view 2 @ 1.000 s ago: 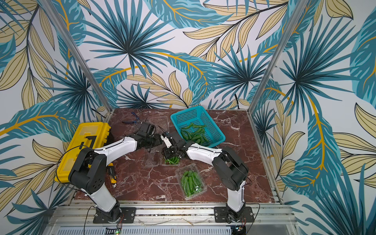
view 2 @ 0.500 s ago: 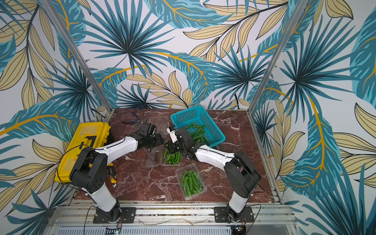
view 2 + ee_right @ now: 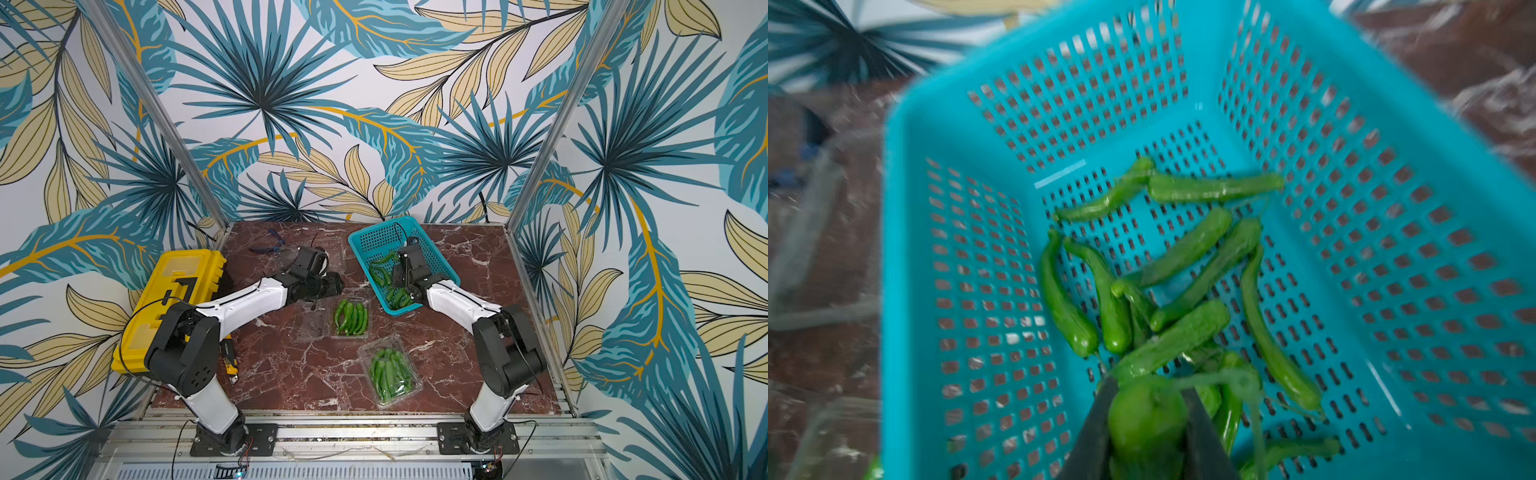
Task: Take small green peppers out of containers
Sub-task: Place the green pepper in the basket, then pick up the green pepper from the packing box.
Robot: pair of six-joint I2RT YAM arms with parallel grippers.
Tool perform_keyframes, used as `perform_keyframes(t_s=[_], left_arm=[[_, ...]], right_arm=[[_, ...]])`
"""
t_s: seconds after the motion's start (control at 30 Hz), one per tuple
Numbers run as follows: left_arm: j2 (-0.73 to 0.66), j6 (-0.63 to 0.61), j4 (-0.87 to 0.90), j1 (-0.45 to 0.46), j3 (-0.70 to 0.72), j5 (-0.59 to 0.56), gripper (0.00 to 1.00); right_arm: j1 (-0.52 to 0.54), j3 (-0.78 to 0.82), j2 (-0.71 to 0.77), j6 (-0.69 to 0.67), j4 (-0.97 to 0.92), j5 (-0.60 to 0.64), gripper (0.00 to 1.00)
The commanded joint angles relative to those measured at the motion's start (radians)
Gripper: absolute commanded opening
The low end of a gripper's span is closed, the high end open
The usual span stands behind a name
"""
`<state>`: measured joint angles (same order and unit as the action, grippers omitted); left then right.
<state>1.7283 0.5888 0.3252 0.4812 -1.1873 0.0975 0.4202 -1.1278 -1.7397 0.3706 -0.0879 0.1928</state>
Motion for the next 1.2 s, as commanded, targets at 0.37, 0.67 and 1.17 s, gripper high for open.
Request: perform_keyframes(t_s=[0.37,0.67,1.17], left_arm=[[0.057,-0.13,0.069,0.081,-0.093,0.102,0.49],[0.126,-0.173,0.195,0.117,-0.112,0.048,0.47],[0.204,-0.174,0.256,0.144,-0.173,-0.007,0.3]], right_arm=[[0.006,0.029,-0.012,0.086,-0.017,-0.061,0.36],[0.006,0.066,0.005,0.108,0.009,-0.077,0.36],[0.006,0.077,0.011,0.116,0.029,-0.099,0.36]])
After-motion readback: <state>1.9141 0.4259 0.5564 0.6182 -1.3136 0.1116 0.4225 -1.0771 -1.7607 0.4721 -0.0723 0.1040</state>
